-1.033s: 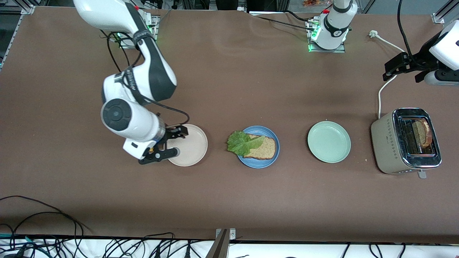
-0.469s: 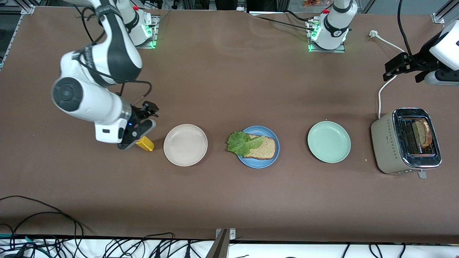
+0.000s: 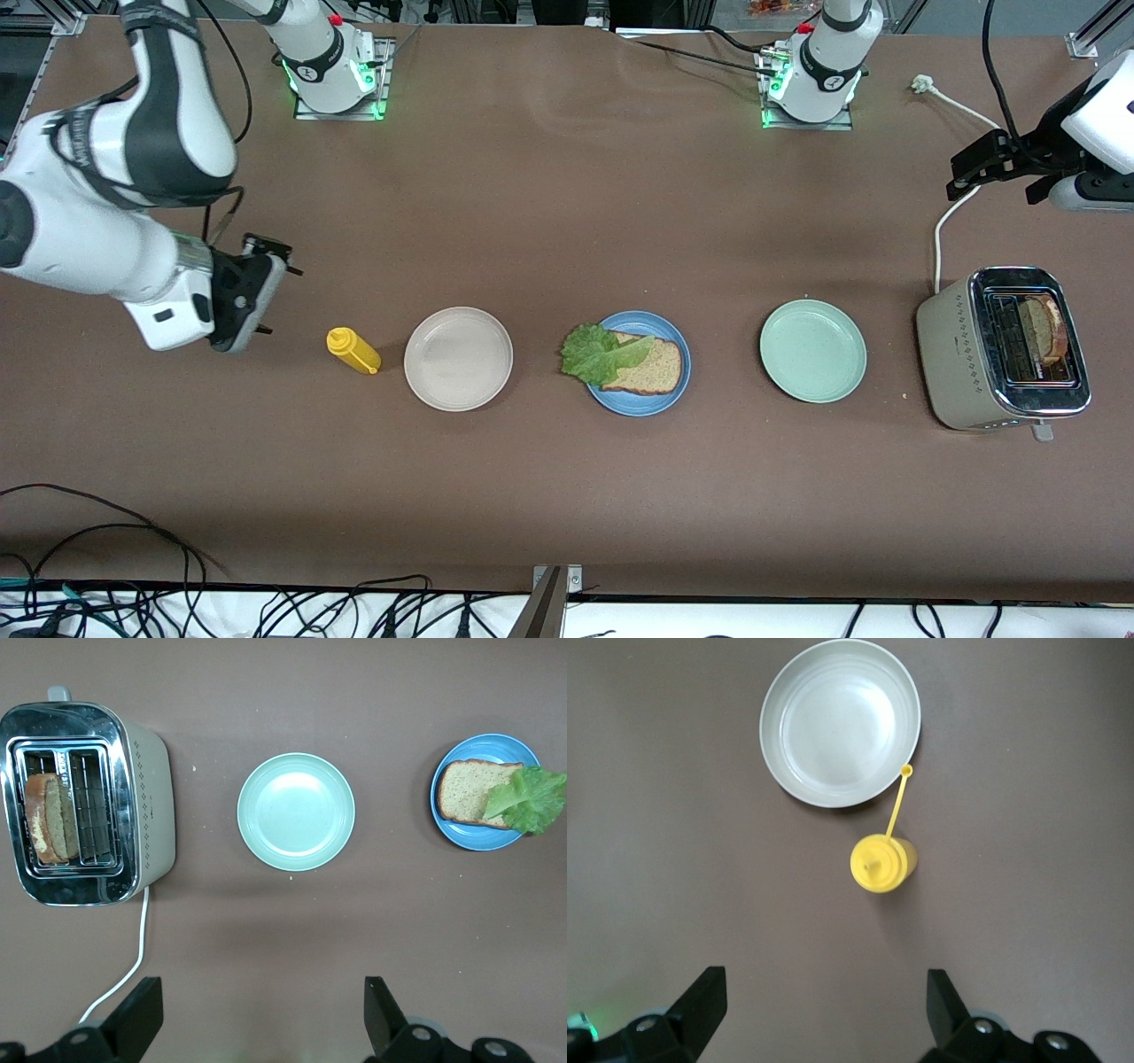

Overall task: Make sandwich in blue plate with both arms
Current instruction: 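Grasp the yellow mustard bottle with the right gripper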

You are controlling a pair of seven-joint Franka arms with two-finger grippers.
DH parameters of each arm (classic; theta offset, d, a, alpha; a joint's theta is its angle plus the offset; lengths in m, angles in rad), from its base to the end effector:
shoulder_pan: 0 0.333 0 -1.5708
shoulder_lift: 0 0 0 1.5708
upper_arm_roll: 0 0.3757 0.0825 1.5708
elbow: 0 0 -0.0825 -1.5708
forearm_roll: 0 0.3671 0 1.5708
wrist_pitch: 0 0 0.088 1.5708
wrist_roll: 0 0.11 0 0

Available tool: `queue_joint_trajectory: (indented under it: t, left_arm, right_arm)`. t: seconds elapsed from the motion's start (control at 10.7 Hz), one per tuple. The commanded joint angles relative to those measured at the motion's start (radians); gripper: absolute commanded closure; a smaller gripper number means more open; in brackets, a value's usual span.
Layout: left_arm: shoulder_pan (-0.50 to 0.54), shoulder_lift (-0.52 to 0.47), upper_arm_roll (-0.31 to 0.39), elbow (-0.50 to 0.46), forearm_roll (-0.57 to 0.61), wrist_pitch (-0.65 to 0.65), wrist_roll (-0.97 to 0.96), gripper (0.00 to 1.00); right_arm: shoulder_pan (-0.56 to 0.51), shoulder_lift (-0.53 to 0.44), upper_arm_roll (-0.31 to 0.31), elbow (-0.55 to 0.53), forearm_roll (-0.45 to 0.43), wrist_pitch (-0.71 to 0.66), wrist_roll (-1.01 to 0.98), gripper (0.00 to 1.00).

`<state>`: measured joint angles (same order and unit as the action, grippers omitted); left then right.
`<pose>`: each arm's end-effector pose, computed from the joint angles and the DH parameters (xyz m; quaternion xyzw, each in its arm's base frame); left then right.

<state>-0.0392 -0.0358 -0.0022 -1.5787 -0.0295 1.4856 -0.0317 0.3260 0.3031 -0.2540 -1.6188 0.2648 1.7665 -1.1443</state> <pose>0.5146 -0.0248 0.6893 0.9995 -0.0057 -0.0292 0.0136 0.6282 0.0890 0.5024 -0.8333 -0.5408 0.0157 0.1137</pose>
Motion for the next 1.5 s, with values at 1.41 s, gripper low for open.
queue_joint_trajectory:
  t: [1.41]
  left_arm:
    - [0.010, 0.001, -0.004, 0.006, 0.003, -0.004, -0.007, 0.00]
  right_arm:
    - [-0.263, 0.505, 0.041, -0.015, 0.781, 0.016, -1.213, 0.00]
